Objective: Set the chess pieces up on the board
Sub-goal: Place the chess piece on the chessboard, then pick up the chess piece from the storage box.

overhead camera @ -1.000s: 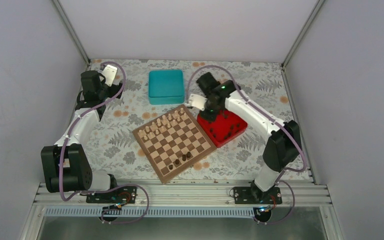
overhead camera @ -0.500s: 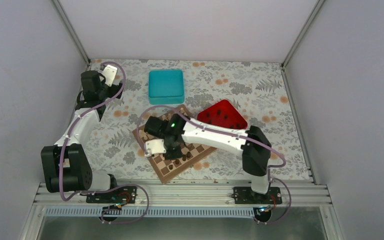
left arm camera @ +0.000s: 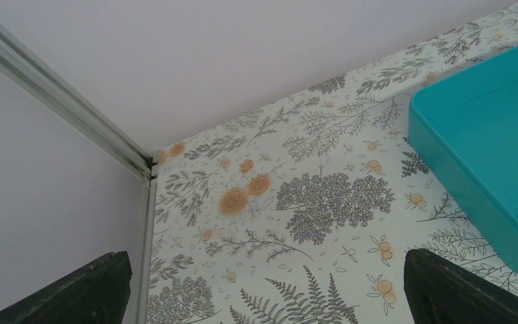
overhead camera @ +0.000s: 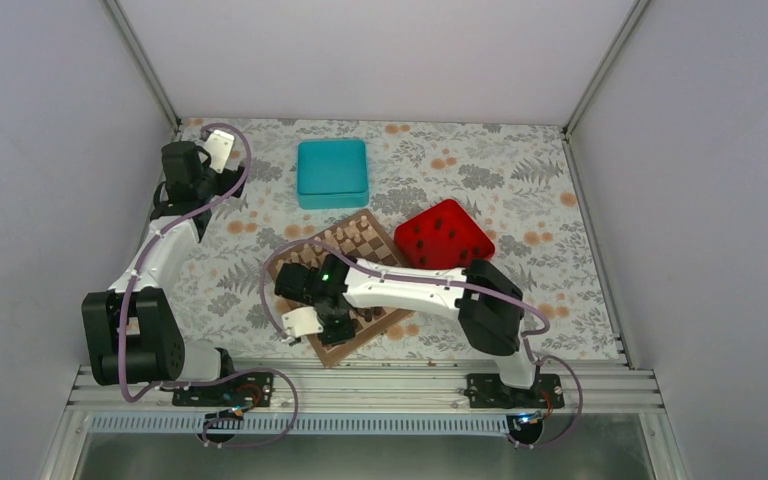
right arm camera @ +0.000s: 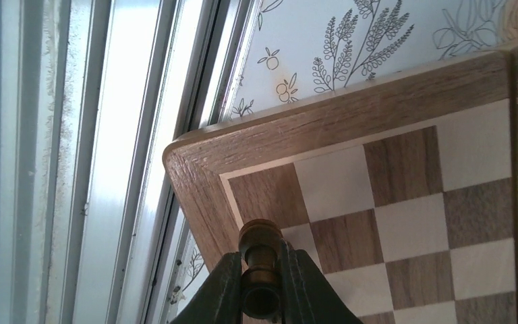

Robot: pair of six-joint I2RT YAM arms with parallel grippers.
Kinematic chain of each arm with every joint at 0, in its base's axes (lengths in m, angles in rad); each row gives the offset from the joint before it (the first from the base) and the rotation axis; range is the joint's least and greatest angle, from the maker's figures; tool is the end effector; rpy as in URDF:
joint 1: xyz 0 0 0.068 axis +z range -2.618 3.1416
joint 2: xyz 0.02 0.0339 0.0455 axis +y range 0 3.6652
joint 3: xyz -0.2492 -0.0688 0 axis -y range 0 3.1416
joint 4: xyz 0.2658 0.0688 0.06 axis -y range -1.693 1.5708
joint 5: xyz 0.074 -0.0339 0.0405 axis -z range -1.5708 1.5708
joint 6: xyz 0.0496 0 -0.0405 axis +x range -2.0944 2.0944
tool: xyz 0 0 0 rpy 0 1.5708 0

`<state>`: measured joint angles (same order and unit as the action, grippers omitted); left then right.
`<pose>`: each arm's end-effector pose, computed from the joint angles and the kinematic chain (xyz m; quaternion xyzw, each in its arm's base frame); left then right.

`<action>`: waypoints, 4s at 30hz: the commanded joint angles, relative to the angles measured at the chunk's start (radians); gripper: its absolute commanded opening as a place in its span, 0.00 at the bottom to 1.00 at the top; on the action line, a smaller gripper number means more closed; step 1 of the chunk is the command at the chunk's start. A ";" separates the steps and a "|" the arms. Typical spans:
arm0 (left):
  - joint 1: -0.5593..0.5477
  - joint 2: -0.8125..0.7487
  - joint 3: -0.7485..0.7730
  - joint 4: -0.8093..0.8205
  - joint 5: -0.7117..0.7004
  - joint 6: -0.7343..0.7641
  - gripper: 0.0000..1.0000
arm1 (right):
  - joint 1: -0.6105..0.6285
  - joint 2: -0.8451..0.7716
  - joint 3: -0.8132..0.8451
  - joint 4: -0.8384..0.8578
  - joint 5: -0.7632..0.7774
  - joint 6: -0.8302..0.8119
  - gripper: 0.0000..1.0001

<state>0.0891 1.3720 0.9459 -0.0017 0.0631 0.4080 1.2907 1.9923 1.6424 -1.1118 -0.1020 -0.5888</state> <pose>0.3489 0.0280 0.2513 0.1503 0.8273 0.1073 0.5305 0.1073 0.3912 0.1835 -0.8068 0.5861 0.0665 0.0336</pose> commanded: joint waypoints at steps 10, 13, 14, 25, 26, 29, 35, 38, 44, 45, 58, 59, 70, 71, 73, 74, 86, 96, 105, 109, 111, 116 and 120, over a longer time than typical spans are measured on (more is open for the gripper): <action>0.006 -0.016 -0.001 0.005 0.008 0.000 1.00 | 0.013 0.069 -0.010 0.046 -0.028 0.002 0.12; 0.006 -0.016 -0.001 0.005 0.012 0.000 1.00 | 0.013 0.078 -0.012 0.048 -0.024 0.001 0.12; 0.007 -0.016 -0.001 0.007 0.012 0.000 1.00 | 0.013 0.079 -0.014 0.049 -0.023 0.001 0.12; 0.008 -0.012 -0.004 0.011 0.007 -0.001 1.00 | 0.012 0.079 -0.014 0.057 -0.005 0.002 0.25; 0.008 -0.012 -0.003 0.013 0.001 -0.001 1.00 | 0.011 0.075 -0.012 0.057 -0.001 0.003 0.29; 0.011 -0.014 -0.003 0.013 0.004 -0.001 1.00 | 0.000 0.042 -0.006 0.059 0.009 0.009 0.37; 0.013 -0.020 -0.003 0.012 0.011 -0.003 1.00 | -0.107 -0.105 0.052 0.000 0.020 0.015 0.42; 0.014 -0.022 -0.005 0.011 0.017 -0.002 1.00 | -0.249 -0.199 0.072 -0.025 0.025 0.013 0.45; 0.014 -0.013 0.011 0.002 -0.001 0.003 1.00 | -0.598 -0.320 -0.013 -0.005 0.048 -0.045 0.48; 0.013 -0.011 0.012 0.001 -0.007 0.003 1.00 | -0.652 -0.350 -0.035 0.006 0.051 -0.056 0.48; 0.014 -0.002 0.031 -0.024 -0.010 -0.001 1.00 | -1.039 -0.222 -0.204 0.112 0.060 -0.115 0.45; 0.014 0.000 0.031 -0.025 -0.008 -0.001 1.00 | -1.043 -0.225 -0.228 0.116 0.059 -0.115 0.45; 0.013 0.000 0.034 -0.030 0.010 -0.005 1.00 | -1.045 -0.245 -0.413 0.195 0.067 -0.095 0.43; 0.013 0.000 0.034 -0.030 0.010 -0.005 1.00 | -1.047 -0.243 -0.419 0.204 0.069 -0.093 0.44; 0.013 -0.001 0.034 -0.030 0.010 -0.005 1.00 | -1.056 -0.234 -0.421 0.216 0.065 -0.091 0.44; 0.014 -0.002 0.033 -0.030 0.010 -0.006 1.00 | -1.059 -0.232 -0.421 0.222 0.066 -0.090 0.43; 0.014 -0.006 0.028 -0.025 0.009 -0.005 1.00 | -1.071 -0.190 -0.431 0.241 0.051 -0.095 0.37; 0.014 -0.007 0.024 -0.021 0.018 -0.003 1.00 | -1.072 -0.203 -0.440 0.224 0.036 -0.098 0.36; 0.014 -0.010 0.024 -0.023 0.019 -0.003 1.00 | -1.079 -0.180 -0.469 0.250 0.044 -0.092 0.34; 0.014 -0.007 0.025 -0.021 0.020 -0.003 1.00 | -1.079 -0.189 -0.462 0.246 0.024 -0.095 0.22; 0.014 -0.005 0.025 -0.021 0.019 -0.003 1.00 | -1.080 -0.201 -0.458 0.242 0.013 -0.099 0.21; 0.014 -0.007 0.024 -0.018 0.019 -0.004 1.00 | -1.081 -0.224 -0.438 0.218 -0.016 -0.111 0.18; 0.014 -0.005 0.024 -0.018 0.020 -0.002 1.00 | -1.080 -0.237 -0.407 0.186 -0.010 -0.112 0.15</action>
<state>0.0963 1.3735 0.9520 -0.0353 0.0647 0.4076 0.2199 1.7996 1.1904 -0.8894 -0.0868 -0.6880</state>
